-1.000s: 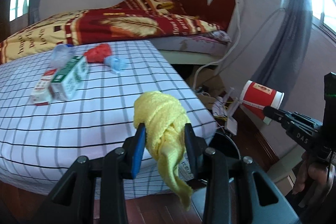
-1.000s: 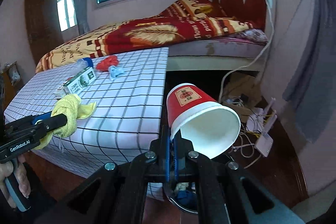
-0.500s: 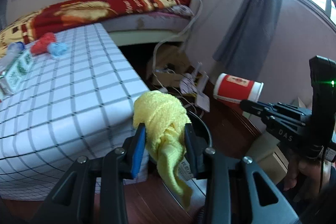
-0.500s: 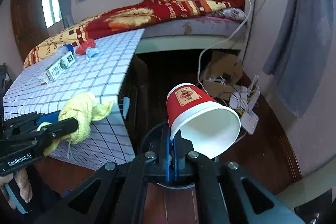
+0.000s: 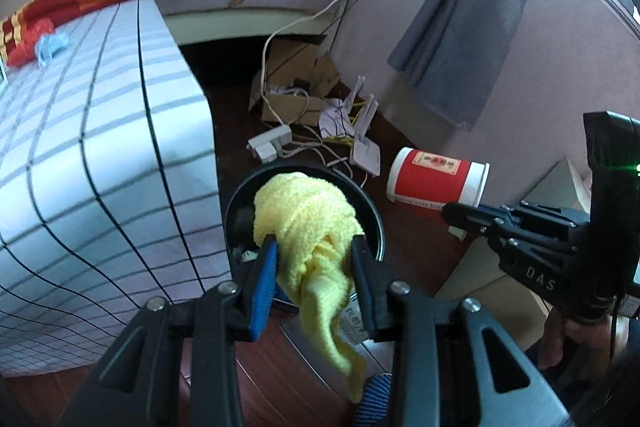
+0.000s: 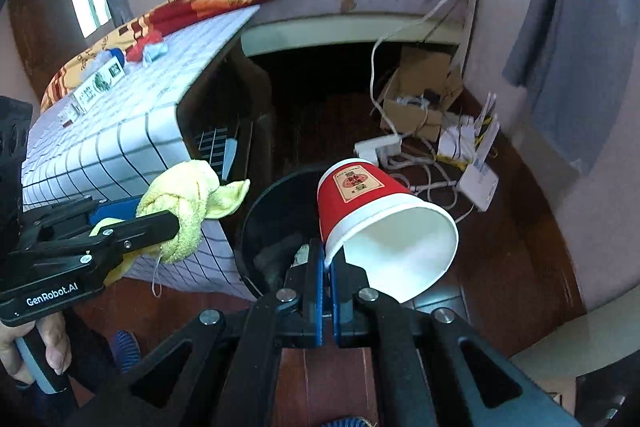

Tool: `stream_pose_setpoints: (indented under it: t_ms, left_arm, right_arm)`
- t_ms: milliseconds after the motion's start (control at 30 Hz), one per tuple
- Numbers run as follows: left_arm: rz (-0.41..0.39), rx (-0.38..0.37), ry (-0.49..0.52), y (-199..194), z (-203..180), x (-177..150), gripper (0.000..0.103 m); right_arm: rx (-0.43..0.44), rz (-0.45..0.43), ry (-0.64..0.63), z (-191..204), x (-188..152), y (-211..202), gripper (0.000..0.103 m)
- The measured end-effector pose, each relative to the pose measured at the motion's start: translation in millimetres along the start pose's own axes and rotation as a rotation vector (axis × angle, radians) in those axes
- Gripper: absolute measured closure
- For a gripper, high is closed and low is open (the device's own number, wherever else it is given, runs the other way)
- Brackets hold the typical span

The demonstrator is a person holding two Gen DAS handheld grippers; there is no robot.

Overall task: Collect trash
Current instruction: 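Open both tools to drop the cloth and cup into the bin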

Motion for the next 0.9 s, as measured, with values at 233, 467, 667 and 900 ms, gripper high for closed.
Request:
stream_pose_setpoints:
  t_ms: [233,467,667,900]
  left_arm:
    - [0.047,0.004,-0.062,26.0,16.5,-16.3,0.066]
    - [0.098,-0.004,-0.099,54.1,25.5,-24.9,0.066]
    - [0.144,-0.01,-0.146,82.3,42.3,-25.4,0.066]
    - [0.166,0.005,-0.186,102.6,49.1,-28.0,0.034]
  right_arm:
    - [0.041,0.082,-0.024,6.1,-21.6,34.0,0.1]
    - [0.072,0.172,-0.077,16.0,-42.9,73.0,0.1]
    - [0.098,0.227,-0.171,27.6,-50.5,101.7,0.1]
    - [0.034,0.303,-0.236,14.0,-62.5,137.8,0.034]
Point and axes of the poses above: each gripper's, at about its wrist camera, not at the fingertips, and y roughly the way its jaws point, z to its left, x to its top, the point moved 10 cm from there along y, roughly the way its jaws point, and after that the axes turned 6 degrees about -x, right-handed, at the moved point
